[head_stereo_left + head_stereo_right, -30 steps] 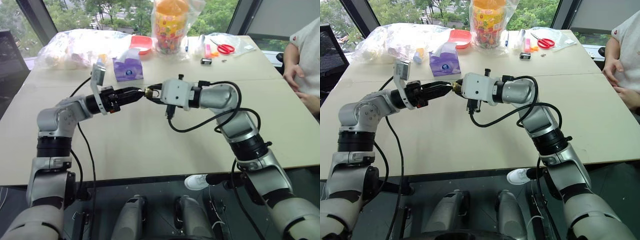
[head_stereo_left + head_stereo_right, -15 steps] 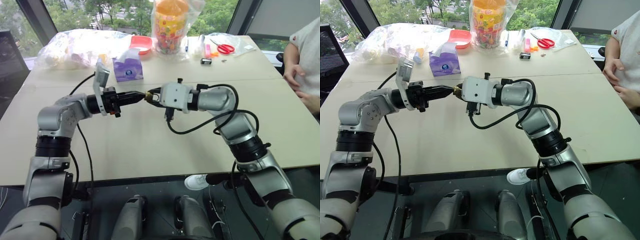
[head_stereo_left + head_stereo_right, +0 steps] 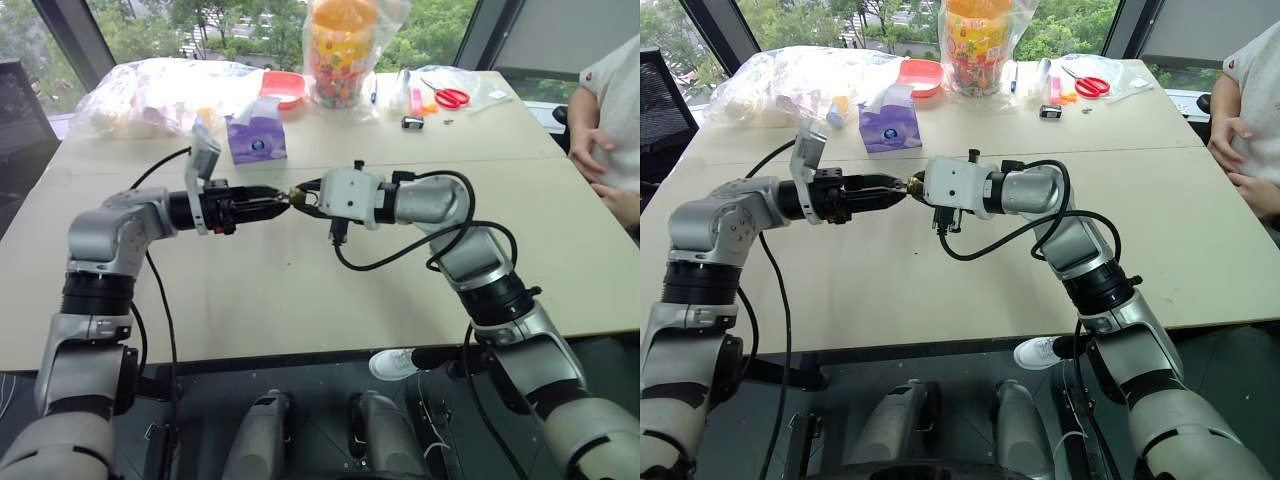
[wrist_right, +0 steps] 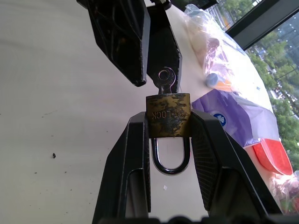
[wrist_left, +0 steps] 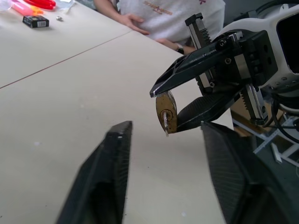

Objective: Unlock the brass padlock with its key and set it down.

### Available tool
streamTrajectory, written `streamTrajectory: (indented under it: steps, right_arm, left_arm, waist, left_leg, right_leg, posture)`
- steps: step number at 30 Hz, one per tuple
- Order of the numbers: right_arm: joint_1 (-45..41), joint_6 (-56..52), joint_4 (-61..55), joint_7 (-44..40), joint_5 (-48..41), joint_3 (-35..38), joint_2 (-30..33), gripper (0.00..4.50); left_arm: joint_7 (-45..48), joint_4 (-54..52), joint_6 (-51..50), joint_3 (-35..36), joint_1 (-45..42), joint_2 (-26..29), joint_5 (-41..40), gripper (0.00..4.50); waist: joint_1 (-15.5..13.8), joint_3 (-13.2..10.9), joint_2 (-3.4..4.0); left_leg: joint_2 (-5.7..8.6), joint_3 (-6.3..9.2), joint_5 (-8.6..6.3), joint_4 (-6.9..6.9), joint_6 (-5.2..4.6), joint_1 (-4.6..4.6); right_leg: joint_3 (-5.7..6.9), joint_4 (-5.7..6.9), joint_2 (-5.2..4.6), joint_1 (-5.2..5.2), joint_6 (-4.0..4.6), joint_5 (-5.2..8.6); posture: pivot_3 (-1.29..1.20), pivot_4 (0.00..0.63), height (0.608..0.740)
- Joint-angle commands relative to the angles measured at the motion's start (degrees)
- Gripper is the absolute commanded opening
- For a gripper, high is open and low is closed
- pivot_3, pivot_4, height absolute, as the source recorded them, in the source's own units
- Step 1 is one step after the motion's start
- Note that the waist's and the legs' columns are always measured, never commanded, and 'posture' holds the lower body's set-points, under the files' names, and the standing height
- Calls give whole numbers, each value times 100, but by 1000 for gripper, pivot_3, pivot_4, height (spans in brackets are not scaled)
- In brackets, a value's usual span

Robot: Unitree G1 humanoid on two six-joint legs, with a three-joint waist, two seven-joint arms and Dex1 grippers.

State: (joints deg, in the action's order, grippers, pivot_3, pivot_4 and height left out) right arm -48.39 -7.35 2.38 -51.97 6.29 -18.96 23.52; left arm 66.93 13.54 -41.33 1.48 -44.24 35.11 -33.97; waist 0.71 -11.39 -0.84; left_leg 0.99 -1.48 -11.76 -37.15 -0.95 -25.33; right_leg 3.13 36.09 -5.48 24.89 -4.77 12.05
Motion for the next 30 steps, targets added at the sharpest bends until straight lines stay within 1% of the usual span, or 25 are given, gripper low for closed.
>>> streamTrajectory:
  steps: [1, 11, 14, 16, 23, 25, 26, 27, 29, 30]
  right_arm:
    - [-156, 53, -252, 37, -102, 164, -1, 677]
    - [-149, 42, -257, 49, -93, 152, 13, 677]
    - [-162, 55, -223, 64, -87, 148, -3, 677]
    - [-164, 61, -212, 65, -89, 147, -7, 677]
    - [-171, 72, -207, 55, -91, 142, -8, 677]
    - [-163, 65, -221, 53, -89, 137, -7, 677]
    - [-159, 62, -230, 53, -85, 133, -6, 677]
    - [-157, 61, -232, 53, -85, 132, -6, 677]
    - [-155, 62, -234, 55, -82, 129, -7, 677]
    - [-159, 63, -228, 55, -82, 129, -7, 677]
  left_arm:
    - [-69, -197, 329, 82, -40, -2, 132, 3902]
    - [-40, -152, 141, 211, -57, 46, -40, 3902]
    - [-43, -57, 137, 234, -41, 54, -24, 3133]
    - [-67, -34, 136, 244, -45, 44, -17, 2293]
    - [-52, -12, 135, 247, -60, 9, -25, 2293]
    - [-35, -18, 110, 260, -57, 7, -56, 1768]
    - [9, -41, 71, 258, -48, 19, -89, 1417]
    - [34, -65, 50, 250, -40, 25, -102, 1057]
    - [28, -96, 47, 228, -28, 19, -85, 145]
    - [25, -103, 64, 200, -24, 20, -56, 45]
  waist:
    - [0, 0, 0]
    - [0, 0, 0]
    - [-1, 0, 0]
    - [-1, 0, 0]
    - [-1, 0, 0]
    - [-1, 0, 0]
    - [0, 0, 0]
    - [1, 0, 0]
    - [-1, 0, 0]
    - [-1, 0, 0]
  left_leg:
    - [0, 0, 0, 0, 0, 0]
    - [0, 0, 0, 0, 0, 0]
    - [0, 0, 0, 0, 0, 0]
    - [0, 0, 0, 0, 0, 0]
    - [0, 0, 0, 0, 0, 0]
    - [0, 0, 0, 0, 0, 0]
    - [0, 0, 0, 0, 0, 0]
    - [0, 0, 0, 0, 0, 0]
    - [0, 0, 0, 0, 0, 0]
    - [0, 0, 0, 0, 0, 0]
  right_leg:
    - [0, 0, 0, 0, 0, 0]
    - [0, 0, 0, 0, -1, 0]
    - [0, 0, 0, 0, -1, 0]
    - [0, 0, 0, 0, 0, 0]
    - [0, 0, 0, 0, -1, 0]
    - [0, 0, 0, 0, -1, 0]
    - [0, 0, 0, 0, -1, 0]
    - [0, 0, 0, 0, -1, 0]
    - [0, 0, 0, 0, -1, 0]
    - [0, 0, 0, 0, -1, 0]
  posture:
    - [0, 150, 740]
    - [0, 150, 740]
    - [0, 150, 740]
    - [0, 150, 740]
    - [0, 150, 740]
    - [0, 150, 740]
    - [0, 150, 740]
    - [0, 150, 740]
    - [0, 150, 740]
    - [0, 150, 740]
